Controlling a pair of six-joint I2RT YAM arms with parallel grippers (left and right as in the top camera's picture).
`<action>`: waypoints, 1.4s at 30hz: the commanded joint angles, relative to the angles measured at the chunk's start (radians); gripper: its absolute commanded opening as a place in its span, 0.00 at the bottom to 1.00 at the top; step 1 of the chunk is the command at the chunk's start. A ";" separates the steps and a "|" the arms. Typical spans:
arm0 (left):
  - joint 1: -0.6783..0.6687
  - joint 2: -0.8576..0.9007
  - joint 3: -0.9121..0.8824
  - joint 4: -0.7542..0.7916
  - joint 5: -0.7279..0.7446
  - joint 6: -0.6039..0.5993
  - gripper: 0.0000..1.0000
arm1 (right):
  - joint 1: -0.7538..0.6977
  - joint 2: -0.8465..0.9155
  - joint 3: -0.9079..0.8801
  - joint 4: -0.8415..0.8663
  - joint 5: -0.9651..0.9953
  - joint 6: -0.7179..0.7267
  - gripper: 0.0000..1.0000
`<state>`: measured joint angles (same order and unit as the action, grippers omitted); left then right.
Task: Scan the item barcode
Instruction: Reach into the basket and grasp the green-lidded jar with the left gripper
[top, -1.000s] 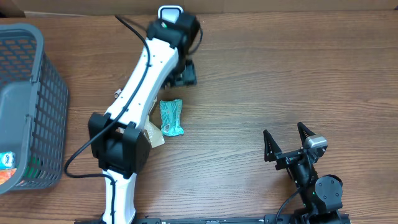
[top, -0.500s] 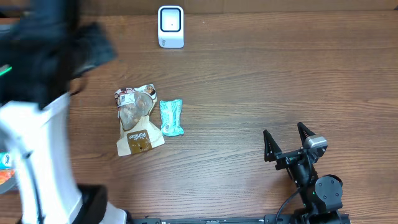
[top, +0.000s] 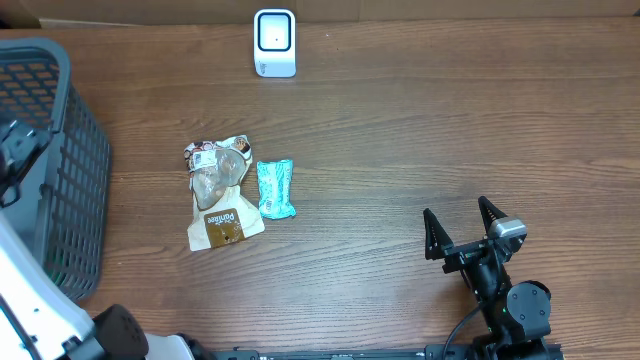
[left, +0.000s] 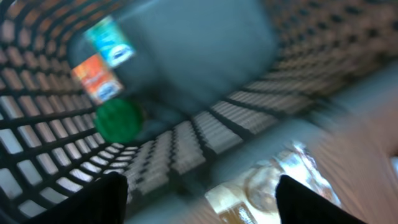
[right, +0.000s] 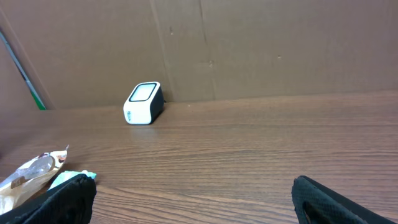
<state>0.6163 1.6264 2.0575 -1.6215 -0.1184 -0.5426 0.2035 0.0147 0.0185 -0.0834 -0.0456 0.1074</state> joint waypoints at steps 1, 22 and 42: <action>0.116 0.001 -0.105 0.042 0.040 0.012 0.80 | -0.003 -0.012 -0.011 0.003 -0.001 -0.004 1.00; 0.274 0.004 -0.665 0.426 0.006 0.050 0.93 | -0.003 -0.012 -0.011 0.003 -0.001 -0.004 1.00; 0.273 0.005 -0.848 0.595 -0.044 0.046 0.87 | -0.003 -0.012 -0.011 0.003 -0.001 -0.004 1.00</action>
<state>0.8845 1.6272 1.2491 -1.0340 -0.1761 -0.5121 0.2035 0.0147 0.0185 -0.0834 -0.0456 0.1078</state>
